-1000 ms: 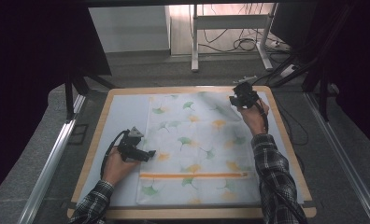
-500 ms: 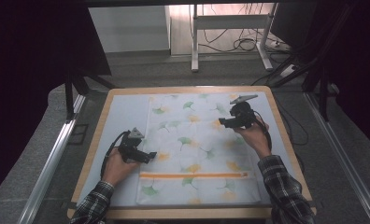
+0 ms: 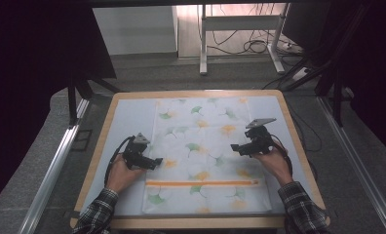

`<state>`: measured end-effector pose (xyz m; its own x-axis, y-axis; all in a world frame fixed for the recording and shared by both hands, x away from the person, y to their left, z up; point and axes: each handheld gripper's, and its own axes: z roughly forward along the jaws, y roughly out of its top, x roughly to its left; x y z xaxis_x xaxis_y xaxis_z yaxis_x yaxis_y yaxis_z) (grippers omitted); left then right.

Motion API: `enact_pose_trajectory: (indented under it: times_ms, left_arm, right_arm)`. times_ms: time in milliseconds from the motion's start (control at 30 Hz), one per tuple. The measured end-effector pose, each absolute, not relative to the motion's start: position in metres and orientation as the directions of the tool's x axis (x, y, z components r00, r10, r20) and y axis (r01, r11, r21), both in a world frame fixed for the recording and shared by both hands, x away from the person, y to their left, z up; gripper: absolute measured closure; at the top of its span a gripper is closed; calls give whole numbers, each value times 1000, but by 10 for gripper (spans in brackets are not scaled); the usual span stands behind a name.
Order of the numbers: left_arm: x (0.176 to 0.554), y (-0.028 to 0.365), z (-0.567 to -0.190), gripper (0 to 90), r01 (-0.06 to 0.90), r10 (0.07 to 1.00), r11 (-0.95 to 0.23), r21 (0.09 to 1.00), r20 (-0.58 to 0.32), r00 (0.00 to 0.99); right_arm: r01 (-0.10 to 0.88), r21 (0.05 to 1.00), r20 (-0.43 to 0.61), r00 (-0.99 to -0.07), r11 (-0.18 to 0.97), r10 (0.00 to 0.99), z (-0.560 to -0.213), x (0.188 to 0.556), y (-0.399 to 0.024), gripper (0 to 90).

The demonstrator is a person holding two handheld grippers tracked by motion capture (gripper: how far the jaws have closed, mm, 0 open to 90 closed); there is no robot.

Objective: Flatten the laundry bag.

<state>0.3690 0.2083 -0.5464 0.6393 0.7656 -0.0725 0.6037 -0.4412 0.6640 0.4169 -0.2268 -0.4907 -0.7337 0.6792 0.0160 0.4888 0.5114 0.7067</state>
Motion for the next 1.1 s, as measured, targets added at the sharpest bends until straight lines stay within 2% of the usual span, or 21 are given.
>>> enact_pose_trajectory:
  times_ms: [300,533,667,867,1100]
  left_arm:
    - [365,215,-541,22,598,743,-438,671,-105,662]
    - [357,211,-533,7,540,720,-456,708,-63,691]
    - [352,212,-530,0,496,738,-458,738,4,675]
    - [350,212,-530,0,498,712,-429,753,-57,700]
    - [341,195,-520,0,421,672,-430,799,-29,740]
  right_arm:
    - [461,687,5,-775,561,631,-499,378,-241,64]
    - [440,666,2,-808,602,589,-504,352,-246,40]
    - [443,658,17,-817,609,576,-507,341,-251,31]
    - [446,629,33,-834,637,551,-514,328,-261,25]
    - [429,613,21,-848,664,529,-516,313,-272,24]
